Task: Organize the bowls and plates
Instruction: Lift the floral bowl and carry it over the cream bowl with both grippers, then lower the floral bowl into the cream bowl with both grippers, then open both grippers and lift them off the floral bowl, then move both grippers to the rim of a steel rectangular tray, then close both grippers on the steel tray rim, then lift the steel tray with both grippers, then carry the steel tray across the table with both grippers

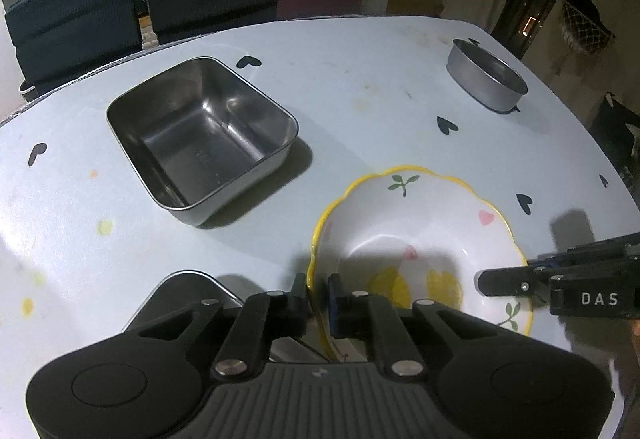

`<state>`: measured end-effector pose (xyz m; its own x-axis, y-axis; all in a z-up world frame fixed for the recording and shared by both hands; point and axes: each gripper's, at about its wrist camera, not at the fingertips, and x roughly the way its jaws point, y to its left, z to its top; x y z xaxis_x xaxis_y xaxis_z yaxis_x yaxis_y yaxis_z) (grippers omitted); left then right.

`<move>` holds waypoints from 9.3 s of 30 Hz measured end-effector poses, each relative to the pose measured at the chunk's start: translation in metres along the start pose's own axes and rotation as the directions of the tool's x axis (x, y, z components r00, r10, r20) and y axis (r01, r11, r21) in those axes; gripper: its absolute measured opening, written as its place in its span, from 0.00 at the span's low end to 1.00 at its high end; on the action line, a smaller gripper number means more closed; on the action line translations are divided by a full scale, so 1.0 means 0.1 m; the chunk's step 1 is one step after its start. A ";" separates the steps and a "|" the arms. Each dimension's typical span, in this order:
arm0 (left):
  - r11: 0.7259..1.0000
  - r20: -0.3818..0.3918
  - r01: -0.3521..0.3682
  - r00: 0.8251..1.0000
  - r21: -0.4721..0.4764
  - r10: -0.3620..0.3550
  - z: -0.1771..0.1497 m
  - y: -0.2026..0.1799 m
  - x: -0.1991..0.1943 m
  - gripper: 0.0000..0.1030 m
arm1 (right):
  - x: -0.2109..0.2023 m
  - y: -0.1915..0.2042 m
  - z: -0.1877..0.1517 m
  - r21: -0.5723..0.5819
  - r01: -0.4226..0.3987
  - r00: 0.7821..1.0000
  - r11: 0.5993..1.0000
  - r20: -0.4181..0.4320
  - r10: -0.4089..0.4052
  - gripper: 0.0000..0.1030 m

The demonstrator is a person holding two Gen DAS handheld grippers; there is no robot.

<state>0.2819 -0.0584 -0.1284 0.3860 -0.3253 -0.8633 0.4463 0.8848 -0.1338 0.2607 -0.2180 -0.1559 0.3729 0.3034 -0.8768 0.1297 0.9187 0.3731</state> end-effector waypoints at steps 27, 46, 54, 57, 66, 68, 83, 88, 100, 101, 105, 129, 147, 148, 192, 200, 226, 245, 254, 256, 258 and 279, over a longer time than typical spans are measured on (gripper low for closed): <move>0.997 0.282 -0.025 0.958 -0.069 0.044 -0.35 -0.40 -1.32 0.09 | -1.02 0.13 -0.25 -0.068 -0.059 0.964 0.996 0.257 0.074 0.09; 0.982 0.233 -0.046 0.968 -0.185 0.089 -1.34 -0.18 -1.61 0.09 | -0.93 0.47 -0.73 -0.209 -0.111 0.979 0.972 0.144 0.143 0.09; 0.982 0.162 -0.037 0.985 -0.183 0.067 -1.60 -0.12 -1.54 0.09 | -0.84 0.62 -0.94 -0.255 -0.105 0.990 0.961 0.063 0.125 0.09; 0.985 0.137 -0.043 0.988 -0.166 0.066 -1.68 -0.14 -1.51 0.09 | -0.80 0.64 -0.99 -0.270 -0.101 0.993 0.957 0.025 0.112 0.09; 0.987 0.082 -0.045 0.995 -0.152 0.058 -1.74 -0.13 -1.41 0.09 | -0.67 0.71 -1.07 -0.300 -0.078 0.997 0.951 -0.026 0.073 0.09; 0.989 0.073 -0.044 0.996 -0.140 0.054 -1.74 -0.13 -1.40 0.10 | -0.65 0.73 -1.09 -0.306 -0.072 0.997 0.949 -0.027 0.067 0.09; 0.993 0.034 -0.043 0.998 -0.114 0.047 -1.77 -0.17 -1.30 0.13 | -0.56 0.73 -1.13 -0.332 -0.046 0.998 0.942 -0.047 0.032 0.09; 0.993 0.032 -0.044 0.998 -0.106 0.048 -1.77 -0.17 -1.30 0.14 | -0.57 0.73 -1.13 -0.337 -0.042 0.999 0.940 -0.045 0.028 0.09; 0.992 0.021 -0.021 0.999 -0.126 0.024 -1.79 -0.14 -1.32 0.16 | -0.56 0.70 -1.04 -0.268 -0.072 0.995 0.961 -0.089 0.050 0.17; 0.992 0.021 -0.021 0.999 -0.127 0.024 -1.79 -0.13 -1.32 0.15 | -0.56 0.69 -1.03 -0.254 -0.079 0.994 0.964 -0.092 0.057 0.18; 0.991 0.042 -0.039 0.998 -0.124 0.045 -1.77 -0.13 -1.38 0.15 | -0.61 0.66 -0.99 -0.221 -0.105 0.993 0.970 -0.079 0.089 0.18; 0.973 0.228 0.001 0.972 -0.230 0.053 -1.50 -0.03 -1.81 0.86 | -1.02 0.88 -0.85 -0.430 -0.122 0.975 0.895 0.116 0.188 0.62; 0.881 0.245 -0.069 0.948 -0.468 0.204 -1.27 0.54 -1.72 1.00 | -0.97 1.26 -0.30 -0.539 -0.030 0.927 0.842 0.300 0.225 1.00; 0.872 0.235 -0.072 0.949 -0.485 0.209 -1.27 0.58 -1.69 1.00 | -0.94 1.28 -0.28 -0.533 -0.029 0.927 0.846 0.303 0.222 1.00; 0.789 0.112 0.006 0.991 -0.614 0.079 -1.17 0.96 -1.03 0.18 | 0.29 1.48 0.01 -0.556 -0.082 0.995 0.827 -0.004 0.095 0.10; 0.821 0.172 0.023 0.981 -0.570 0.092 -1.03 0.74 -1.16 0.17 | -0.06 1.43 -0.01 -0.552 -0.059 0.987 0.832 0.092 0.131 0.10; 0.950 0.205 0.136 0.976 -0.282 -0.078 -0.66 -0.65 -0.93 0.13 | -1.20 0.04 -0.33 -0.360 -0.003 0.970 0.933 0.226 0.091 0.10; 0.979 0.095 0.128 0.989 -0.158 -0.114 -0.59 -1.27 -0.46 0.13 | -1.36 -0.62 -0.55 -0.289 0.071 0.983 0.955 0.181 -0.019 0.11; 0.986 0.036 0.135 0.991 -0.100 -0.132 -0.60 -1.47 -0.23 0.13 | -1.28 -0.85 -0.63 -0.264 0.106 0.988 0.959 0.139 -0.071 0.11; 0.986 0.026 0.137 0.990 -0.092 -0.135 -0.60 -1.50 -0.19 0.13 | -1.26 -0.90 -0.64 -0.259 0.110 0.988 0.959 0.131 -0.078 0.11; 0.987 0.017 0.138 0.990 -0.085 -0.137 -0.62 -1.53 -0.16 0.13 | -1.25 -0.94 -0.67 -0.256 0.115 0.989 0.960 0.121 -0.087 0.11; 0.986 0.011 0.162 0.987 -0.028 -0.161 -0.63 -1.63 -0.13 0.13 | -1.15 -1.12 -0.70 -0.252 0.144 0.989 0.957 0.068 -0.131 0.11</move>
<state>0.1529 -0.1776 -0.1265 0.3181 -0.4675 -0.8248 0.4802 0.8296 -0.2850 0.1386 -0.3381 -0.1185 0.4141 0.1629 -0.8955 -0.0541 0.9865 0.1544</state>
